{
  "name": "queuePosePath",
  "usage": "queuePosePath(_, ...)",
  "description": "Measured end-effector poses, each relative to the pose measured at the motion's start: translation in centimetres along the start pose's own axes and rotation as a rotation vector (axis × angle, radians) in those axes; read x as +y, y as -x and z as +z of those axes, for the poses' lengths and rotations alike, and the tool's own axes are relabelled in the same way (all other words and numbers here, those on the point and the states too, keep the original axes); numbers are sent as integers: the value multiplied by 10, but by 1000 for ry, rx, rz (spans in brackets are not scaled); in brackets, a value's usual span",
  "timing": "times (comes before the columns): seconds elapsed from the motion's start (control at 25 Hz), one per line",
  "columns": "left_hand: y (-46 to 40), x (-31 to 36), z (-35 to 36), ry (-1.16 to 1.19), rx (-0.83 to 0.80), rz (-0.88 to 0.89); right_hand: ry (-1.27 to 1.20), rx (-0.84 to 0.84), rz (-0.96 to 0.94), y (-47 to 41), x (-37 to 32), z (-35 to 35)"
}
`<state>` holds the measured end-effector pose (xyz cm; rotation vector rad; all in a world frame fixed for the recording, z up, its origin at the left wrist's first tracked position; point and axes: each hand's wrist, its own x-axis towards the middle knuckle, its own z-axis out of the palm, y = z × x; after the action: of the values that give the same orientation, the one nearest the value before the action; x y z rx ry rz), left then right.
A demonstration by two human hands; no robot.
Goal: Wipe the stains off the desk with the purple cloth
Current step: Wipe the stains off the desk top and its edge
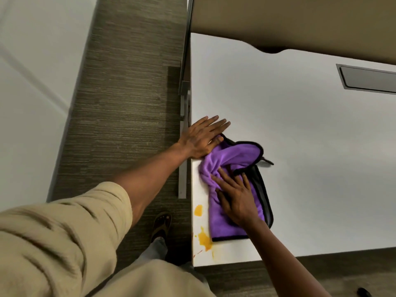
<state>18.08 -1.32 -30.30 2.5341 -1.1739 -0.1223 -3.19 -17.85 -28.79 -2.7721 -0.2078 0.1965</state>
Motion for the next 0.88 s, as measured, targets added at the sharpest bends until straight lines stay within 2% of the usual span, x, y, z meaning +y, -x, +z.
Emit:
queuePosePath(0.12,1,1,-1,25,25,5,0,86,164,-23,-30,4)
queuePosePath(0.2,0,2,-3,29,27,8,-23,62,111,-23,-39,5)
queuePosePath(0.36,2,1,-5,36,4,9,-51,-95,-84,7,-15,4)
queuePosePath(0.44,2,0,-2,47,-17,2,-52,-107,-80,6,-3,1)
queuePosePath(0.64,0,1,1,36,-11,-1,-12,133,215,-25,-26,8)
queuePosePath(0.76,2,1,0,40,-22,-11,-11,127,103,0,-36,22)
queuePosePath(0.88,2,1,-2,42,-35,-11,33,88,3,40,-5,17)
